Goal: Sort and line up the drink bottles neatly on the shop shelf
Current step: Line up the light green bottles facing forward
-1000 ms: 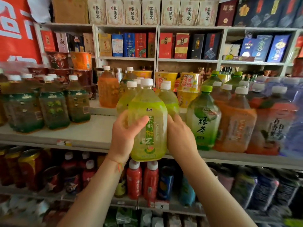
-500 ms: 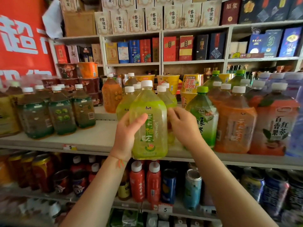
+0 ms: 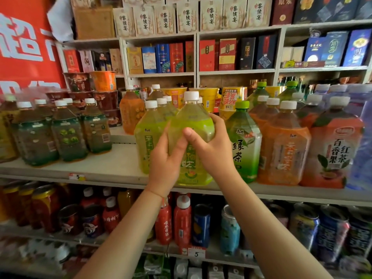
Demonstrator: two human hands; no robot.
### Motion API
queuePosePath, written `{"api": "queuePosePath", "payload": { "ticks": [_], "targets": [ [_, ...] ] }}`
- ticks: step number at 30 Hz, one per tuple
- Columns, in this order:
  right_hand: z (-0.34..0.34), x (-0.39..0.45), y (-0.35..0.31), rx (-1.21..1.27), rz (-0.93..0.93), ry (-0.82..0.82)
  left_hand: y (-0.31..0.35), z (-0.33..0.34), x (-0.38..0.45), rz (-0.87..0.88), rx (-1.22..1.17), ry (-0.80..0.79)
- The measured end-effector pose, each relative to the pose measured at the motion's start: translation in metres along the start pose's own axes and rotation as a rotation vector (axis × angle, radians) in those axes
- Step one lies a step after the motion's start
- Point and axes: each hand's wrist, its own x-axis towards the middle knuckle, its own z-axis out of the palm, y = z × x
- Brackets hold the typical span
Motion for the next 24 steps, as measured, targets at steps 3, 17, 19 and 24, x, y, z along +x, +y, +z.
{"api": "queuePosePath", "payload": {
  "ticks": [3, 17, 19, 24],
  "targets": [
    [0.005, 0.000, 0.005, -0.018, -0.016, 0.041, -0.010, -0.010, -0.008, 0.214, 0.333, 0.164],
    [0.014, 0.000, 0.000, -0.090, -0.126, 0.167, -0.036, -0.026, -0.002, 0.133, 0.813, -0.015],
    [0.018, -0.001, 0.000, -0.136, -0.152, 0.157, -0.036, -0.027, -0.002, 0.121, 0.851, -0.044],
    [0.025, 0.002, 0.009, -0.101, -0.107, 0.141, -0.041, -0.030, -0.002, 0.172, 0.799, -0.002]
  ]
}}
